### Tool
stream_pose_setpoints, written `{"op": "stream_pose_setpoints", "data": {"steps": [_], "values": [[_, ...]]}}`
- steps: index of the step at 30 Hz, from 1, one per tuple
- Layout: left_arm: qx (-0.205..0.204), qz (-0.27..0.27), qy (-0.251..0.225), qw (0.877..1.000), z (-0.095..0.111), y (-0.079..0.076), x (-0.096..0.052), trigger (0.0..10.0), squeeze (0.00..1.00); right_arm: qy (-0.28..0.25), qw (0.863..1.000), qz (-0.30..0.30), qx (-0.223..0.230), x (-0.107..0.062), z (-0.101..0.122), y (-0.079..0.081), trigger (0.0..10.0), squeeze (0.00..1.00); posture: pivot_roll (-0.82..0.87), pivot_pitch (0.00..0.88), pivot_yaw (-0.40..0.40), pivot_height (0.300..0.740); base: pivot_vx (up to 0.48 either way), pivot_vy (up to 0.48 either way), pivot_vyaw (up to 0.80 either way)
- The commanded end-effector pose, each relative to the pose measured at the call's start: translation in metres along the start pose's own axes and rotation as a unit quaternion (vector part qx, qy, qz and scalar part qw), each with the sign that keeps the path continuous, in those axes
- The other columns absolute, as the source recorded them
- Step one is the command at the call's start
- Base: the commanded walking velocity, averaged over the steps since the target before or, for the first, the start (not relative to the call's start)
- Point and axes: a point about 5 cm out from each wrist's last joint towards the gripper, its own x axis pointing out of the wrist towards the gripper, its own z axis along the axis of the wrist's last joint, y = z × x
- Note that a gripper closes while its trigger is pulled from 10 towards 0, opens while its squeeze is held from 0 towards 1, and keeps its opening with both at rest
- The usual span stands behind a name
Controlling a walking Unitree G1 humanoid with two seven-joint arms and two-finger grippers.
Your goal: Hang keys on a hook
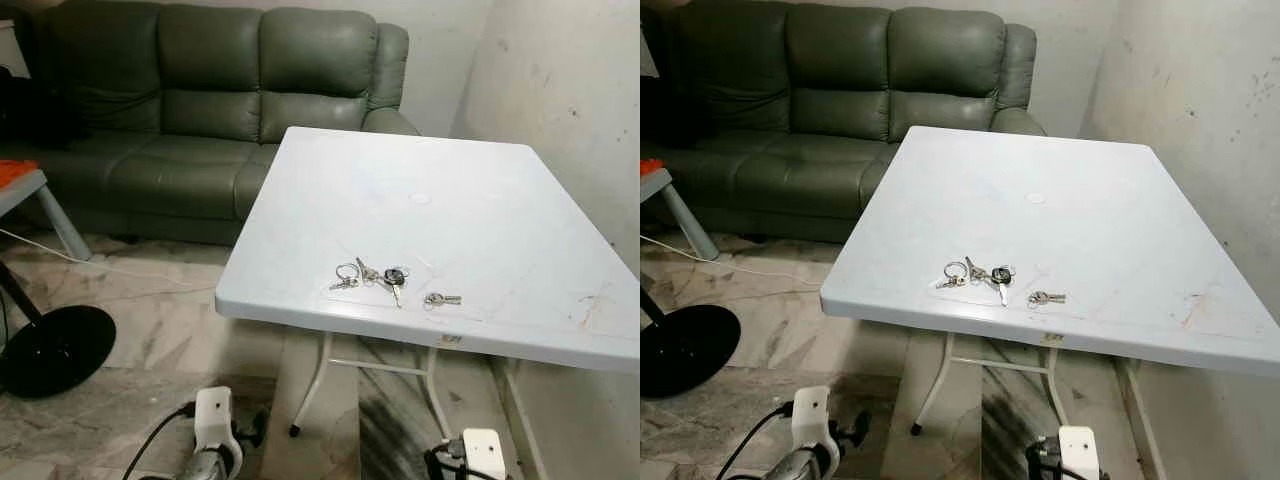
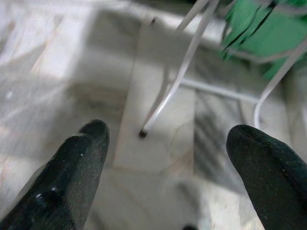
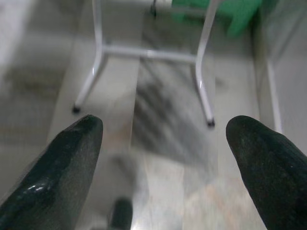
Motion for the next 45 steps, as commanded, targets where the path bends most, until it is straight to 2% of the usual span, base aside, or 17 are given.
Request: {"op": "stream_pose_setpoints", "data": {"steps": [1, 6, 8, 10, 13, 15, 18, 19, 21, 23, 25, 28, 32, 39, 41, 43, 45], "values": [[0.007, -0.007, -0.023, 1.0, 0.009, 0.0, 0.002, 10.0, 0.0, -0.032, 0.999, 0.0, 0.001, 0.003, 0.013, -0.004, 10.0, 0.0, 0.0, 0.014, -0.045, 0.74, 0.0, 0.0, 0.0], [0.025, -0.039, -0.059, 0.997, 0.015, -0.006, 0.001, 10.0, 0.0, -0.077, 0.997, 0.011, 0.001, 0.002, 0.024, -0.008, 10.0, 0.0, 0.0, 0.022, -0.044, 0.74, 0.0, 0.0, 0.0], [0.053, -0.072, -0.082, 0.993, 0.015, -0.013, -0.002, 10.0, 0.0, -0.122, 0.992, 0.037, -0.005, -0.004, 0.029, -0.01, 10.0, 0.0, 0.0, 0.028, -0.043, 0.74, 0.0, 0.0, 0.0], [0.067, -0.091, -0.094, 0.989, 0.014, -0.017, -0.005, 10.0, 0.0, -0.139, 0.989, 0.049, -0.01, -0.008, 0.031, -0.013, 10.0, 0.0, 0.0, 0.029, -0.043, 0.74, 0.0, 0.0, 0.0], [0.093, -0.147, -0.13, 0.976, 0.014, -0.029, -0.012, 10.0, 0.0, -0.189, 0.977, 0.097, -0.005, -0.02, 0.04, -0.017, 10.0, 0.0, 0.0, 0.037, -0.038, 0.74, 0.0, 0.0, 0.0], [0.104, -0.159, -0.14, 0.972, 0.015, -0.031, -0.014, 10.0, 0.0, -0.197, 0.973, 0.116, -0.003, -0.022, 0.043, -0.015, 10.0, 0.0, 0.0, 0.038, -0.036, 0.74, 0.0, 0.0, 0.0], [0.126, -0.199, -0.168, 0.957, 0.02, -0.038, -0.02, 10.0, 0.0, -0.229, 0.962, 0.149, -0.014, -0.028, 0.058, -0.01, 10.0, 0.0, -0.01, 0.041, -0.034, 0.74, 0.0, 0.0, 0.0], [0.13, -0.214, -0.177, 0.952, 0.023, -0.041, -0.022, 10.0, 0.0, -0.244, 0.957, 0.158, -0.009, -0.03, 0.065, -0.009, 10.0, 0.0, -0.01, 0.04, -0.034, 0.74, 0.0, 0.0, 0.0], [0.134, -0.217, -0.181, 0.95, 0.025, -0.042, -0.023, 10.0, 0.0, -0.25, 0.955, 0.159, -0.002, -0.03, 0.069, -0.008, 10.0, 0.0, -0.01, 0.039, -0.034, 0.74, 0.0, 0.0, 0.0], [0.142, -0.228, -0.197, 0.943, 0.031, -0.044, -0.025, 10.0, 0.0, -0.271, 0.948, 0.164, 0.028, -0.03, 0.083, -0.005, 10.0, 0.0, -0.01, 0.039, -0.034, 0.74, 0.0, 0.0, 0.0], [0.141, -0.225, -0.213, 0.94, 0.041, -0.044, -0.024, 10.0, 0.0, -0.297, 0.94, 0.161, 0.054, -0.029, 0.101, 0.0, 10.0, 0.0, -0.01, 0.039, -0.035, 0.74, 0.0, 0.0, 0.0], [0.133, -0.217, -0.233, 0.939, 0.053, -0.045, -0.024, 10.0, 0.0, -0.314, 0.936, 0.152, 0.051, -0.028, 0.114, 0.005, 10.0, 0.0, 0.0, 0.037, -0.042, 0.74, 0.0, 0.0, 0.0], [0.1, -0.197, -0.252, 0.942, 0.067, -0.046, -0.022, 10.0, 0.0, -0.328, 0.93, 0.153, 0.064, -0.027, 0.131, 0.015, 10.0, 0.0, 0.01, 0.031, -0.046, 0.74, 0.0, 0.0, 0.0], [0.071, -0.167, -0.268, 0.946, 0.079, -0.043, -0.023, 10.0, 0.0, -0.326, 0.931, 0.155, 0.05, -0.024, 0.147, 0.027, 10.0, 0.0, 0.02, 0.027, -0.052, 0.74, 0.0, 0.0, 0.0], [0.056, -0.14, -0.266, 0.952, 0.083, -0.035, -0.021, 10.0, 0.0, -0.312, 0.937, 0.15, 0.041, -0.02, 0.154, 0.031, 10.0, 0.0, 0.02, 0.031, -0.056, 0.74, 0.0, 0.0, 0.0], [0.059, -0.11, -0.263, 0.957, 0.086, -0.028, -0.019, 10.0, 0.0, -0.297, 0.945, 0.137, 0.024, -0.015, 0.158, 0.035, 10.0, 0.0, 0.02, 0.031, -0.058, 0.74, 0.0, 0.0, 0.0], [0.059, -0.11, -0.264, 0.956, 0.089, -0.028, -0.02, 10.0, 0.0, -0.296, 0.946, 0.132, 0.014, -0.014, 0.162, 0.039, 10.0, 0.0, 0.03, 0.039, -0.058, 0.74, 0.0, 0.0, 0.0]]}}
